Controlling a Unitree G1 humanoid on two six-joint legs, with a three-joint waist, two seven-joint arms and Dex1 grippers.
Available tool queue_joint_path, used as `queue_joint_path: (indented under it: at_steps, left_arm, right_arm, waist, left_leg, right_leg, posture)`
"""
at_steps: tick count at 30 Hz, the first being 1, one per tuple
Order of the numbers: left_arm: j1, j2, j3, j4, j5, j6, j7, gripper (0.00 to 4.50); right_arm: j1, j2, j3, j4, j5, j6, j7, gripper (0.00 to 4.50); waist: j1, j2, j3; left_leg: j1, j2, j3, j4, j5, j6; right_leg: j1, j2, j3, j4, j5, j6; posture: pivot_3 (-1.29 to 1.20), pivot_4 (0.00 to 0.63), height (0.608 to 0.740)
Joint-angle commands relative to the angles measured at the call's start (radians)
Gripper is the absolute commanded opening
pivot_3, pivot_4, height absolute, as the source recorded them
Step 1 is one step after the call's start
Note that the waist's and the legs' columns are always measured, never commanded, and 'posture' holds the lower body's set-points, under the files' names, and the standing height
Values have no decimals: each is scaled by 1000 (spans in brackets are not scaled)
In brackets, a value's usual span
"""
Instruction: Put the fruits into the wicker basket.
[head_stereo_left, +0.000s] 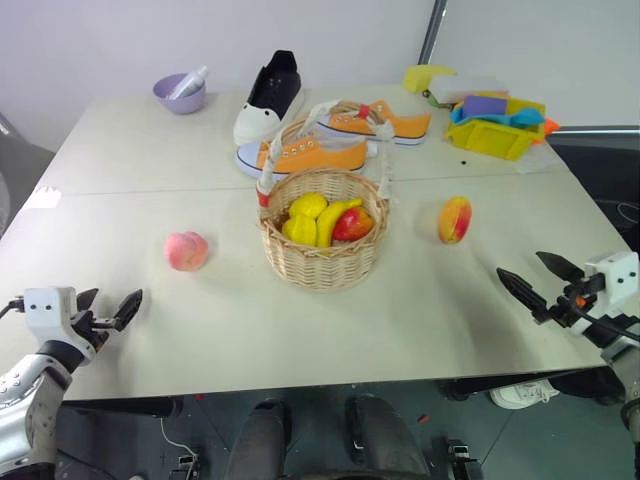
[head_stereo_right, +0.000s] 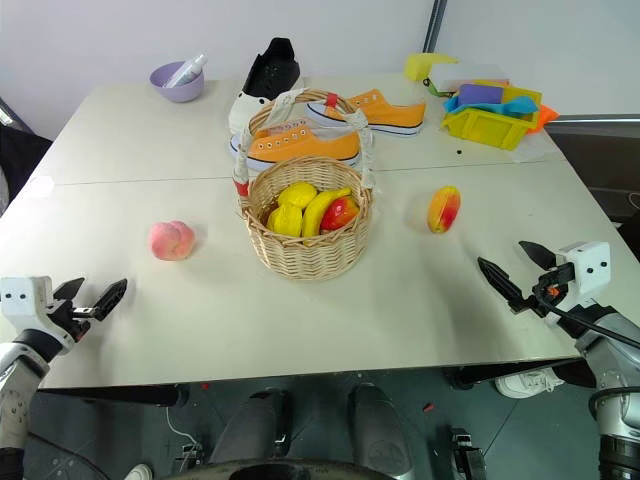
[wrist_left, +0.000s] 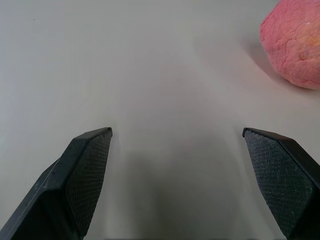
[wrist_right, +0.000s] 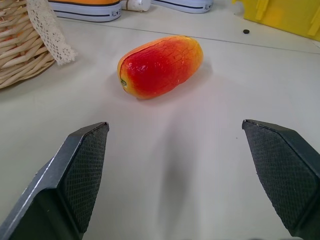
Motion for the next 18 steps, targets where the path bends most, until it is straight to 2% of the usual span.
queue_joint_path:
  at_steps: [1, 12, 18]
  left_arm:
    - [0, 11, 31, -32, -14, -3, 2, 4500]
    - [-52, 33, 32, -85, -56, 42, -14, 4500]
    - [-104, 68, -8, -136, -82, 112, -39, 4500]
  right_arm:
    - [-10, 4, -18, -48, 12, -15, -10, 4457]
    - [-36, 8, 0, -156, 52, 51, -43, 4457]
    - [-45, -34, 19, -317, 127, 141, -11, 4457]
  waist:
    - [0, 0, 0]
    - [0, 0, 0]
    - [0, 0, 0]
  left_leg:
    - [0, 0, 0, 0, 0, 0]
    - [0, 0, 0, 0, 0, 0]
    - [0, 0, 0, 0, 0, 0]
  right_leg:
    - [0, 0, 0, 0, 0, 0]
    - [0, 0, 0, 0, 0, 0]
    - [0, 0, 0, 0, 0, 0]
  posture:
    - [0, 150, 738]
    - [0, 150, 738]
    - [0, 150, 738]
